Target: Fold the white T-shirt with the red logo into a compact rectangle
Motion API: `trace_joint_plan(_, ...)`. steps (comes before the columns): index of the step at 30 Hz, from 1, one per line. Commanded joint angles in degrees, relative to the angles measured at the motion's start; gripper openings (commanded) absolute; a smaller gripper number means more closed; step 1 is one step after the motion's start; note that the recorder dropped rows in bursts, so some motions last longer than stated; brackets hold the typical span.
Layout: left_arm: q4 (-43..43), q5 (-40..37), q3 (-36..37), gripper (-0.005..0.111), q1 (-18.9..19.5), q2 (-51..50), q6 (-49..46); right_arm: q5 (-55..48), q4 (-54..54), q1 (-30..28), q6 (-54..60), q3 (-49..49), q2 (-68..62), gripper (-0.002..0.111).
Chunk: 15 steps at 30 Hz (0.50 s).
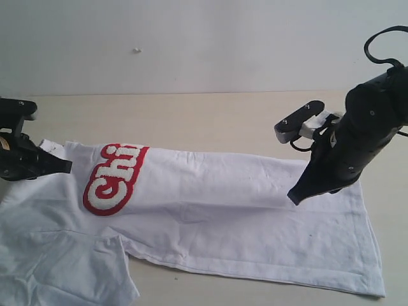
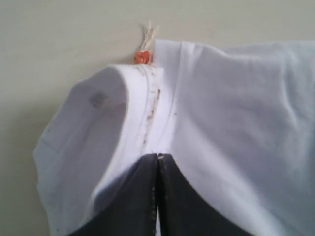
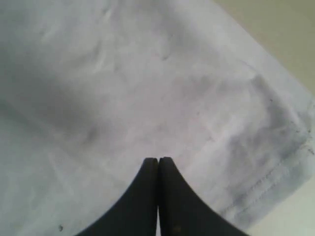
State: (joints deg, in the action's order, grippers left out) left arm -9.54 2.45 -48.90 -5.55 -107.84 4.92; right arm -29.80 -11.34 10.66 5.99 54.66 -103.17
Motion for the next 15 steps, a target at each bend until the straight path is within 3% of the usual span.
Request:
trace_joint_plan(1, -0.21, 2.30, -3.39, 0.000, 1.31, -2.63, -1.13, 0.82, 0.19, -0.05, 0.40, 0.37, -2.46, 0.000)
trace_joint_plan(11, -0.21, 5.31, -10.01, 0.000, 2.11, -8.63, -7.54, 2.42, -1.22, -0.05, 0.40, 0.37, -6.52, 0.000)
trace_joint_plan(13, -0.21, 5.06, -10.62, 0.000, 2.62, -10.23, -7.54, 3.93, -3.68, -0.05, -1.20, 0.37, -7.37, 0.000)
trace_joint_plan(15, -0.21, 5.06, -10.62, 0.000, 3.60, -11.36, -7.69, 5.18, -12.16, -0.16, -9.73, 0.37, -7.76, 0.000)
